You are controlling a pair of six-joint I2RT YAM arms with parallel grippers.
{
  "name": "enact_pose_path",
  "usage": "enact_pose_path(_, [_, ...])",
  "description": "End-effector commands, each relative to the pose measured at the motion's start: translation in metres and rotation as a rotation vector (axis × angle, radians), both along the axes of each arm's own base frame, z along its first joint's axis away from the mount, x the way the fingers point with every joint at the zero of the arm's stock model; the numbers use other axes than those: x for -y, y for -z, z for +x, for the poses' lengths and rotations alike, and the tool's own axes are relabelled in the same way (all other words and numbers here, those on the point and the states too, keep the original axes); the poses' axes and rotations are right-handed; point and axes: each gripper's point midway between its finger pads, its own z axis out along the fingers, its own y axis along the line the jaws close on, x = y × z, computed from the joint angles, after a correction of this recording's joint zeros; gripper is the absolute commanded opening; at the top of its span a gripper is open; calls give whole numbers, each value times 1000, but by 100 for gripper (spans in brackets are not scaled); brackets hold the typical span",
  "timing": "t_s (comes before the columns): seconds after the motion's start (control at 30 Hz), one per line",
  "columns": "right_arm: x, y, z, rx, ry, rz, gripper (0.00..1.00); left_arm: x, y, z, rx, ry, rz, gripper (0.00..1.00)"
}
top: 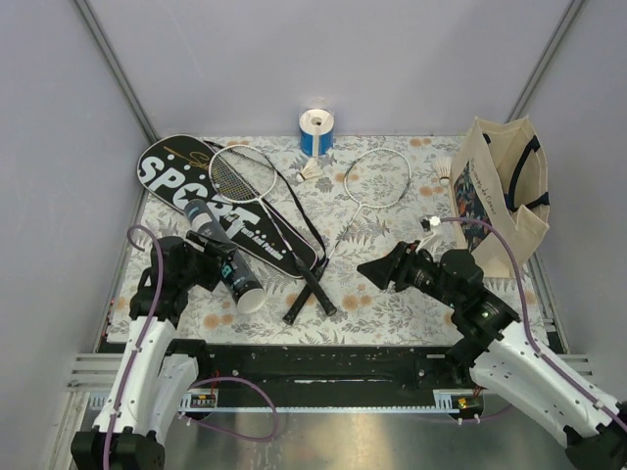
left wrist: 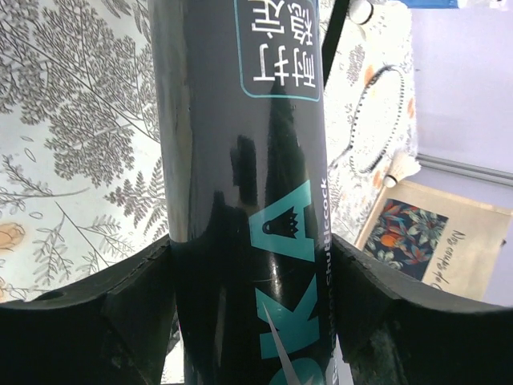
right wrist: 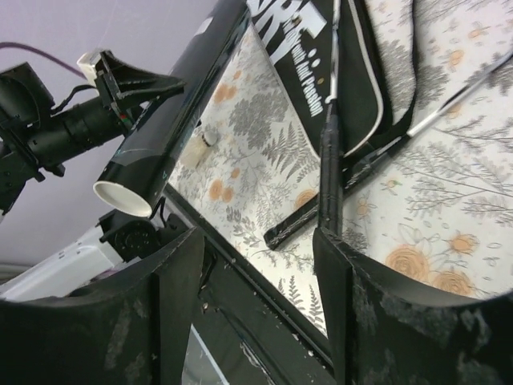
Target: Pack up the badminton gear
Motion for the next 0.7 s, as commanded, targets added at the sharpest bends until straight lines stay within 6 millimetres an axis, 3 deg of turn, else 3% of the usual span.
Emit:
enact_pose_path(0.0, [-28,-35,7,91,-18,77,64,10,-14,-5,61,-7,-103,44])
enact_pose_path(0.37, [-137,-54,-14,280,-83,-52,61,-19,0,-23,2,-255,-110,36])
enact_pose_path(0.53, [-187,-42,-24,324,-168,-82,59,-20,-2,-23,-25,-280,-128,35])
enact_pose_path(0.67, [-209,-31,-30,312,-194,-103,57,-19,-2,-21,-55,-259,-105,35])
